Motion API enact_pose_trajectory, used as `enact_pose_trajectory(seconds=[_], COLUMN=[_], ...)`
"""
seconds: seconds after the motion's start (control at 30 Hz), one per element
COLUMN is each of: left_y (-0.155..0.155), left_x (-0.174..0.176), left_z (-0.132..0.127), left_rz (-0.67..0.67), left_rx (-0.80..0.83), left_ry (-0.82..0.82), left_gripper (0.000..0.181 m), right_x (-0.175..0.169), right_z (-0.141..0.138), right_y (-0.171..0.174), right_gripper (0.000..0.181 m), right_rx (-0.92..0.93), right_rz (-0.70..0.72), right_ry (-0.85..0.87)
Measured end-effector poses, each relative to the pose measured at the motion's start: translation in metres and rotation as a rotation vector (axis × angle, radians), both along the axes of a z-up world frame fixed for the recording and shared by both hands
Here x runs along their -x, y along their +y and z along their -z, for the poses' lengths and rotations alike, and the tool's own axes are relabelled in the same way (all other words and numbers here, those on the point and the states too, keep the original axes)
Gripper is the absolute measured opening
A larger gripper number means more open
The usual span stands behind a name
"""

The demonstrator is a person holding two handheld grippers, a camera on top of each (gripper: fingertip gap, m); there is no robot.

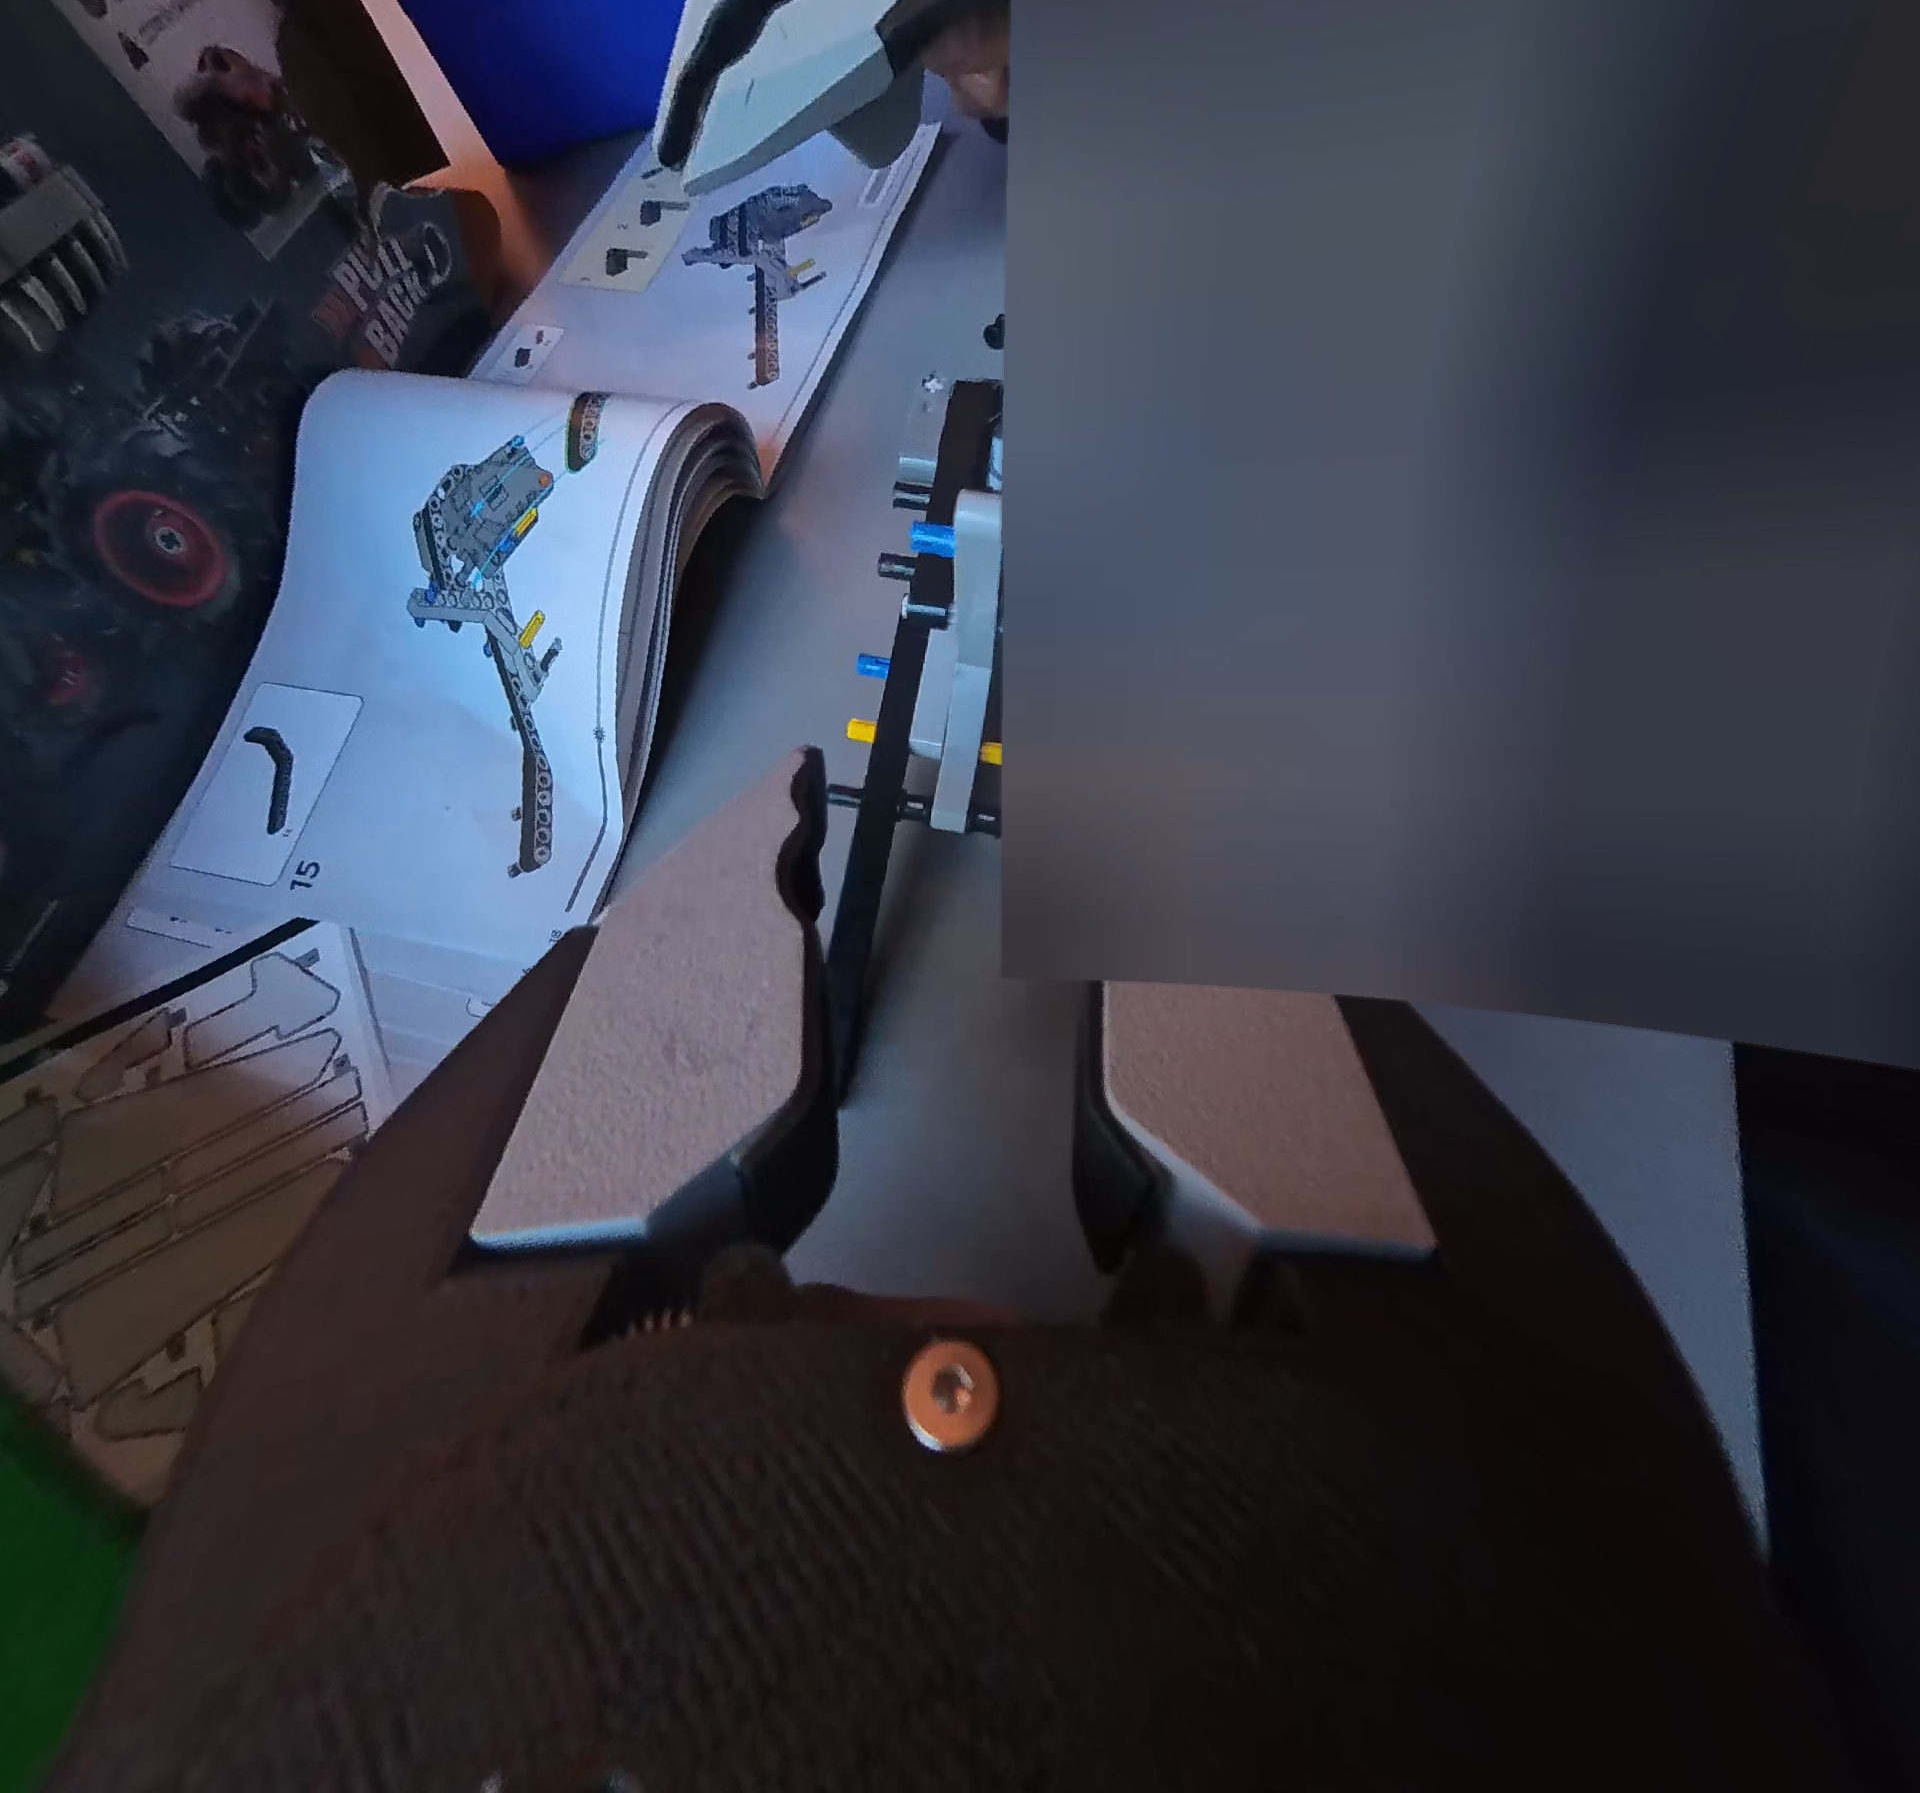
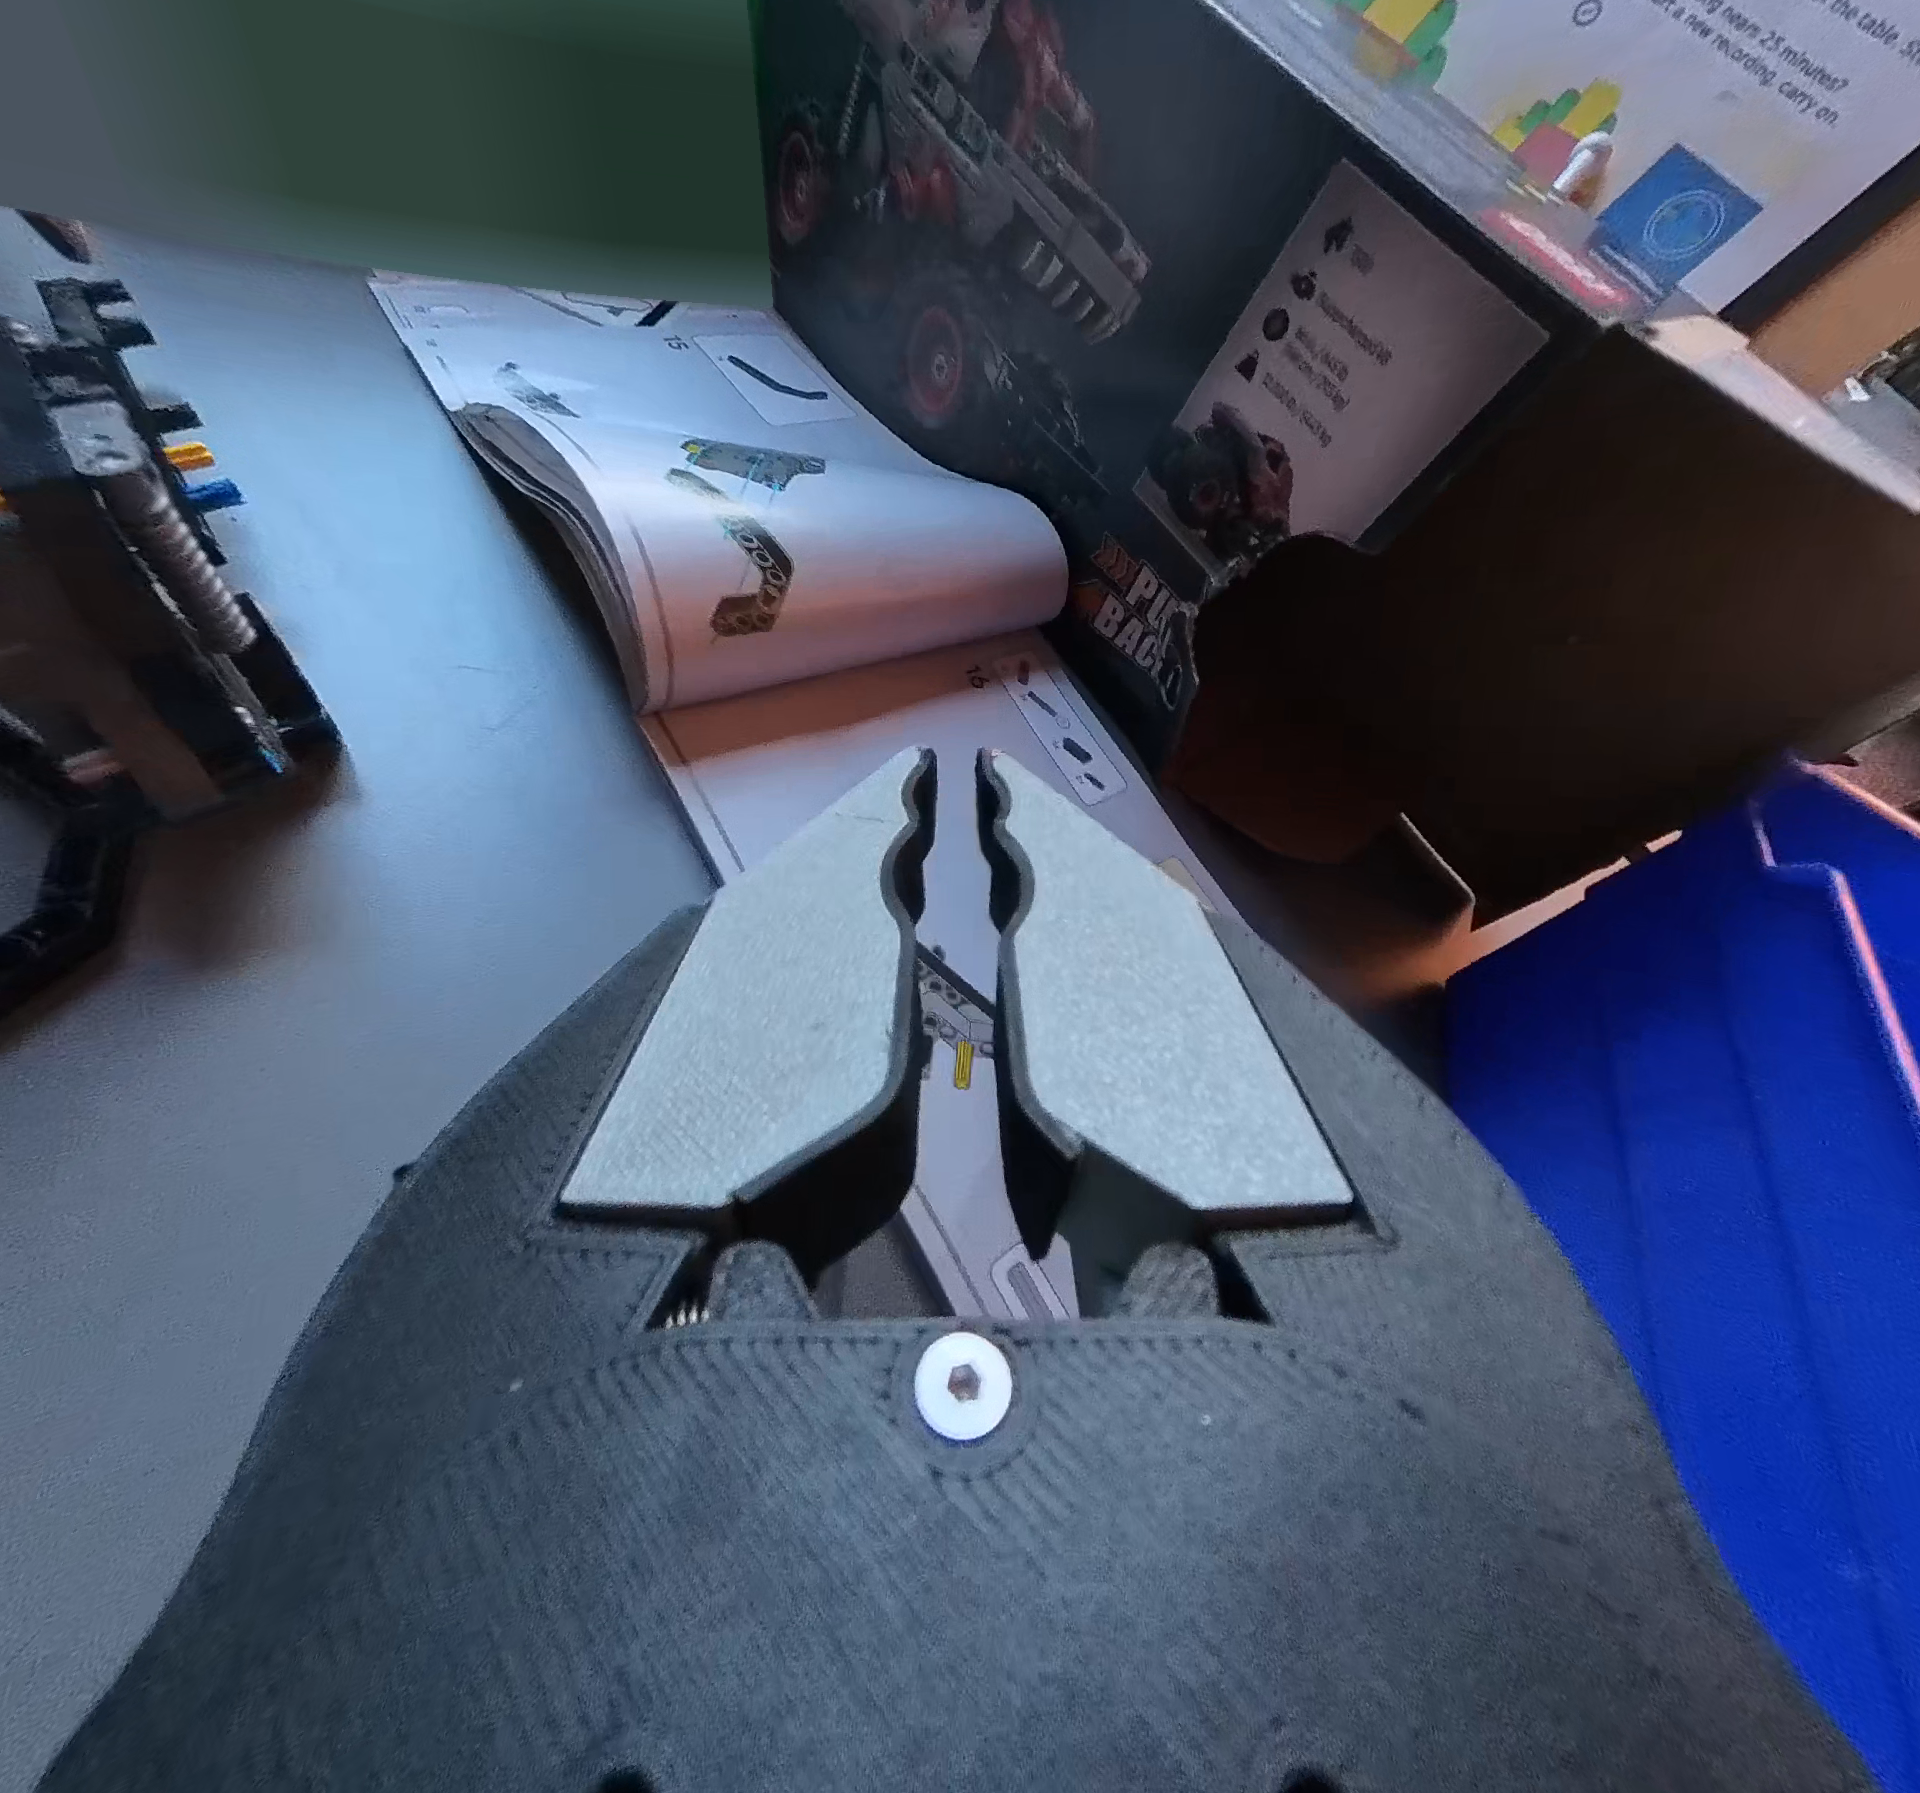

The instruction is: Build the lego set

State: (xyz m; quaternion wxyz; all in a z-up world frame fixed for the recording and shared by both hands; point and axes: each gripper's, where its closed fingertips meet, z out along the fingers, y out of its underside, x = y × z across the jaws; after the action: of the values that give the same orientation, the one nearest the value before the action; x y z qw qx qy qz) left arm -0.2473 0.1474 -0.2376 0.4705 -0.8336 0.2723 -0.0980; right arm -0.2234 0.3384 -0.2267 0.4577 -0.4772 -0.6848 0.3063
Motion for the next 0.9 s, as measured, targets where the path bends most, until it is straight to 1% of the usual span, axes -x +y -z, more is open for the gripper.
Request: enact_pose_trajectory(seconds=[0.03, 0.33, 0.43, 0.57, 0.7, 0.8, 0.9], left_y=[0.0, 0.001, 0.002, 0.0, 0.001, 0.001, 0.003], left_x=[0.0, 0.005, 0.009, 0.007, 0.01, 0.007, 0.015], left_z=[0.0, 0.007, 0.011, 0.011, 0.015, 0.012, 0.016], left_rz=[-0.001, -0.018, -0.026, -0.014, -0.028, -0.03, -0.053], left_rx=[-0.002, 0.012, 0.01, 0.025, 0.038, 0.039, 0.03], left_ry=[0.006, 0.05, 0.097, 0.071, 0.081, 0.063, 0.123], left_gripper=[0.047, 0.045, 0.045, 0.044, 0.045, 0.045, 0.045], right_x=[0.0, -0.001, -0.002, -0.002, -0.002, 0.001, 0.0], right_z=[-0.001, 0.003, 0.002, -0.001, 0.002, 0.003, 0.003], right_y=[-0.001, -0.003, 0.002, 0.003, 0.003, 0.009, 0.014], right_gripper=[0.003, 0.002, 0.001, 0.0, 0.0, 0.0, 0.0], right_rx=[-0.008, -0.082, -0.074, -0.057, -0.064, -0.05, -0.019], right_rz=[-0.002, 0.007, 0.027, 0.03, 0.022, 0.033, 0.052], right_ry=[0.003, -0.019, -0.01, 0.002, -0.007, -0.004, -0.005])
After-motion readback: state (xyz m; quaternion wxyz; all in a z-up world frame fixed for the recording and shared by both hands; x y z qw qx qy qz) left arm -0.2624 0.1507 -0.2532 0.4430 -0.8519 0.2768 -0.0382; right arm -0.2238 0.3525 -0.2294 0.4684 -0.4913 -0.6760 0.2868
